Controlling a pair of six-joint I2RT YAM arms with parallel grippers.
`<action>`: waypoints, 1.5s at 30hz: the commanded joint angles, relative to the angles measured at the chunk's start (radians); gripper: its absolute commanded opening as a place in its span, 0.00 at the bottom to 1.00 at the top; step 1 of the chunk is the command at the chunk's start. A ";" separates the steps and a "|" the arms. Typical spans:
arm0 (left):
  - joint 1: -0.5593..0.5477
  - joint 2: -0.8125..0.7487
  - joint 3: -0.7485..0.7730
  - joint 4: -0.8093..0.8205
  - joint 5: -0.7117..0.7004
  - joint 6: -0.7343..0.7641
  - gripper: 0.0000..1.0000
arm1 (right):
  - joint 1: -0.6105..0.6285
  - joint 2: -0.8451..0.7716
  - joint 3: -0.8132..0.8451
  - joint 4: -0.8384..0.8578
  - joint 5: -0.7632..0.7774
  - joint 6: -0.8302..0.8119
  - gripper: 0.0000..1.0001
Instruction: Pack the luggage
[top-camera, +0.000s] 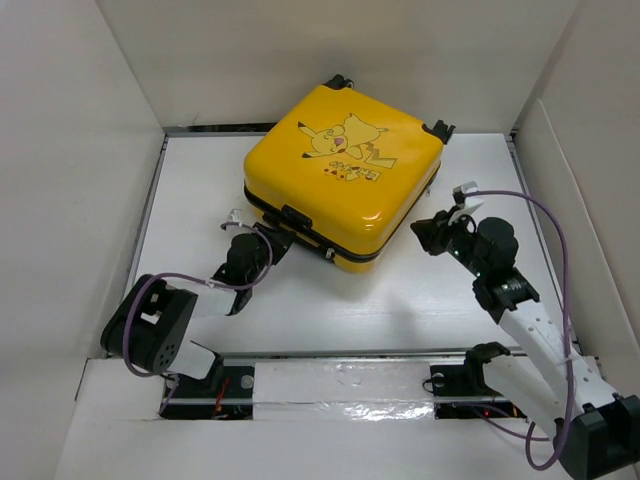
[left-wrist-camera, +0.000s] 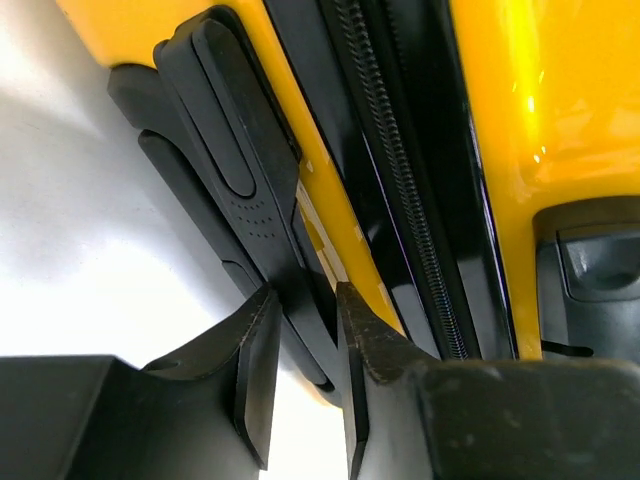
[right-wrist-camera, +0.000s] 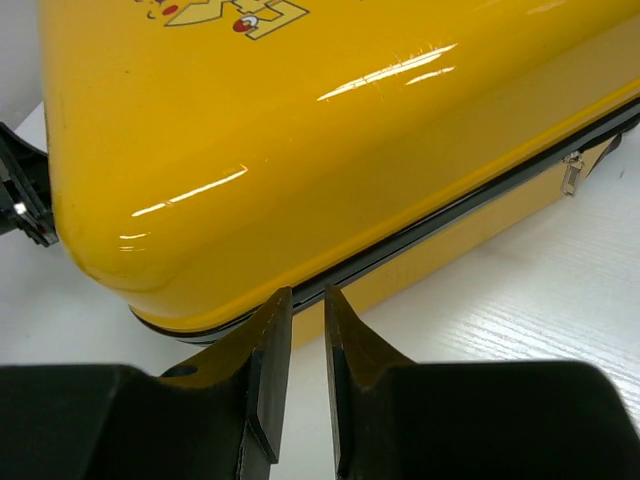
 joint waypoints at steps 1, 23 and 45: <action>-0.087 0.008 -0.013 -0.117 -0.065 0.098 0.00 | 0.008 -0.048 0.029 -0.020 0.012 -0.002 0.25; -0.936 -0.166 0.099 -0.427 -0.486 -0.088 0.00 | -0.242 -0.020 0.146 -0.153 0.264 0.024 0.22; -0.919 -0.269 0.105 -0.607 -0.635 0.035 0.36 | -0.184 0.773 0.518 0.120 -0.205 0.010 0.44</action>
